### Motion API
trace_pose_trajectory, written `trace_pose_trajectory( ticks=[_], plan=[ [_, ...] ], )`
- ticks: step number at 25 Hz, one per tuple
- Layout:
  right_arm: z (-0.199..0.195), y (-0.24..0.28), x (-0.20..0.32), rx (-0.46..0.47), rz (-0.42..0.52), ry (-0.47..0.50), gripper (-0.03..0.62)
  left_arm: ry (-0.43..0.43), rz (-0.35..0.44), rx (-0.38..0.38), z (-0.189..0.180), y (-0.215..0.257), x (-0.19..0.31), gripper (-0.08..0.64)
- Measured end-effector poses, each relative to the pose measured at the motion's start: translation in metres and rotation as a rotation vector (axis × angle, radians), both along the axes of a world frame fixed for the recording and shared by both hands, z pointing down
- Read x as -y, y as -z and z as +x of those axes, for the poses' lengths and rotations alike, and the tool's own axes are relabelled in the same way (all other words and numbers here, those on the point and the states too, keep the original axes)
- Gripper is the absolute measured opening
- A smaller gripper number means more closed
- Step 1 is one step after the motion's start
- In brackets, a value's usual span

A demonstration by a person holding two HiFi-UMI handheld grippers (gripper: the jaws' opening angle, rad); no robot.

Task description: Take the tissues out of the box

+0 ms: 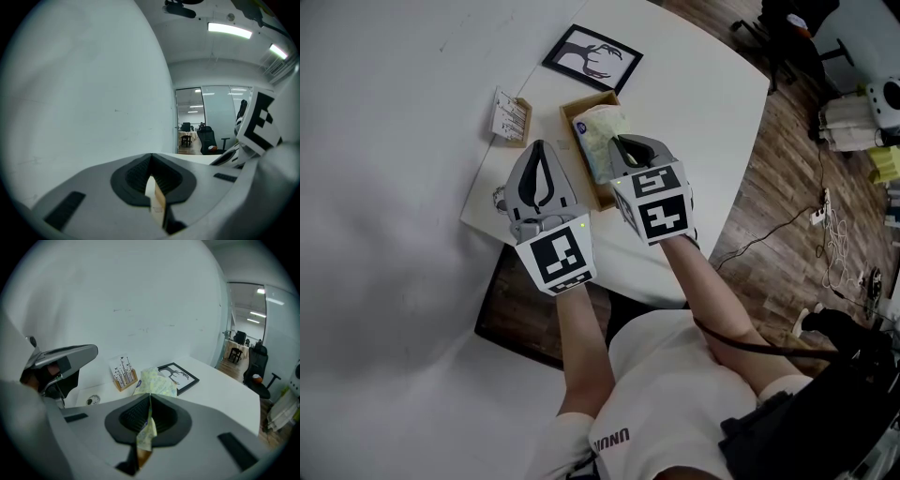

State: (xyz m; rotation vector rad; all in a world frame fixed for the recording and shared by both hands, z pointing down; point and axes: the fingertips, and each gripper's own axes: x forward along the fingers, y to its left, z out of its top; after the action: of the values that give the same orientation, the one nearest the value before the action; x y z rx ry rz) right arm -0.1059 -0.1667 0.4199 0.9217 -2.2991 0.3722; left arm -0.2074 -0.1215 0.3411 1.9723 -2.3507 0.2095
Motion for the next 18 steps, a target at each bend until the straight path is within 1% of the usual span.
trace_pose_trajectory(
  ticks=[18],
  plan=[
    [0.012,0.033,-0.002,0.065,0.070,-0.004,0.020,0.000,0.014,0.014,0.013,0.012,-0.012,0.012]
  ],
)
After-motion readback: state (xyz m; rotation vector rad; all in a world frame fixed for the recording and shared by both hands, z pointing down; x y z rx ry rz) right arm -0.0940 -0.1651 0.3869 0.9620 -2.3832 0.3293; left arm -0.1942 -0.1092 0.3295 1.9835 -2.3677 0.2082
